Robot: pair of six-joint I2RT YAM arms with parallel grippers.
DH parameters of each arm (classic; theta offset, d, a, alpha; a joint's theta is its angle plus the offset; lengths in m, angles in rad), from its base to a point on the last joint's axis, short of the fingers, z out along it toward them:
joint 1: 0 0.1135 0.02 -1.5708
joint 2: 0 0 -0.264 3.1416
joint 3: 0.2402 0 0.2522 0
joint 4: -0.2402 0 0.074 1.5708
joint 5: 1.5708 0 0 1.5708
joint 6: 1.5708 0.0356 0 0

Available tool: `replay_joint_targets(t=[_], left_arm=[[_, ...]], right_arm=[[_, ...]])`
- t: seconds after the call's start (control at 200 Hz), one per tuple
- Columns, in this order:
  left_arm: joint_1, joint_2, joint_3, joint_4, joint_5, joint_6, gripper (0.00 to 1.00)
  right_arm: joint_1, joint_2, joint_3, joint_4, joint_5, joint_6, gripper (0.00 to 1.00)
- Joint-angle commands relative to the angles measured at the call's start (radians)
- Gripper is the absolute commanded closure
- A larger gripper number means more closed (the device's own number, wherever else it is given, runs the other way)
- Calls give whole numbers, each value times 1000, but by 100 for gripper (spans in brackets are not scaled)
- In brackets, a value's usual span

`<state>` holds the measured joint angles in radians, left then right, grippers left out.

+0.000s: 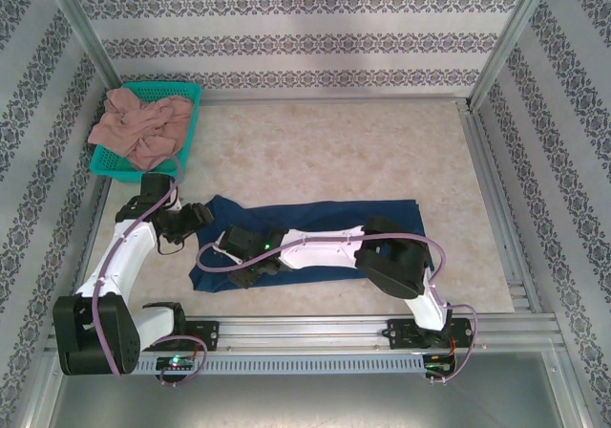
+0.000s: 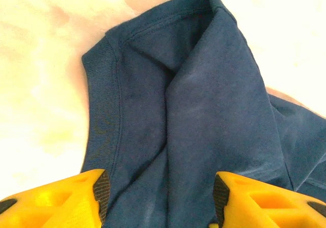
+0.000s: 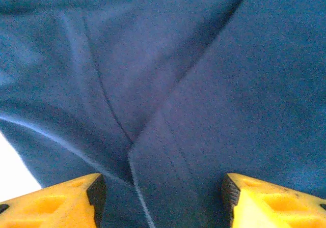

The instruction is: Fold the inside-out t-shirt

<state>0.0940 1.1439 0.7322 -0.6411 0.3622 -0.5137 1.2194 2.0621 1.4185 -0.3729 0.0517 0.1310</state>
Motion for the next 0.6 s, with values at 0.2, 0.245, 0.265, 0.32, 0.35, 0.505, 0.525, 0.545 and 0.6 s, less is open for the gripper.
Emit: replay_joint_targets(t=[0.2,0.245,0.265,0.32,0.35,0.505,0.525,0.545,0.6], left_arm=[[12,-12,-24,31,52,-16,42],[12,-16,-30,35,59,-18,42],[12,-20,-34,36,62,-19,42],[11,-23,-41,36,67,-20,42],[11,-26,-46,37,71,-20,42],[9,-46,-79,43,95,-31,42],[9,-49,-85,44,99,-33,42],[9,-54,-90,47,104,-36,42],[5,-67,-103,51,121,-46,42]], right_arm=[[-25,-15,14,-8,7,12,67],[-39,-32,-2,15,-32,36,69],[-45,-38,-7,23,-50,47,70],[-64,-52,-26,51,-95,80,75],[-76,-57,-33,64,-120,96,77],[-123,-75,-65,129,-245,168,84],[-128,-76,-66,134,-256,178,86],[-133,-77,-69,138,-267,186,87],[-149,-83,-82,163,-304,220,91]])
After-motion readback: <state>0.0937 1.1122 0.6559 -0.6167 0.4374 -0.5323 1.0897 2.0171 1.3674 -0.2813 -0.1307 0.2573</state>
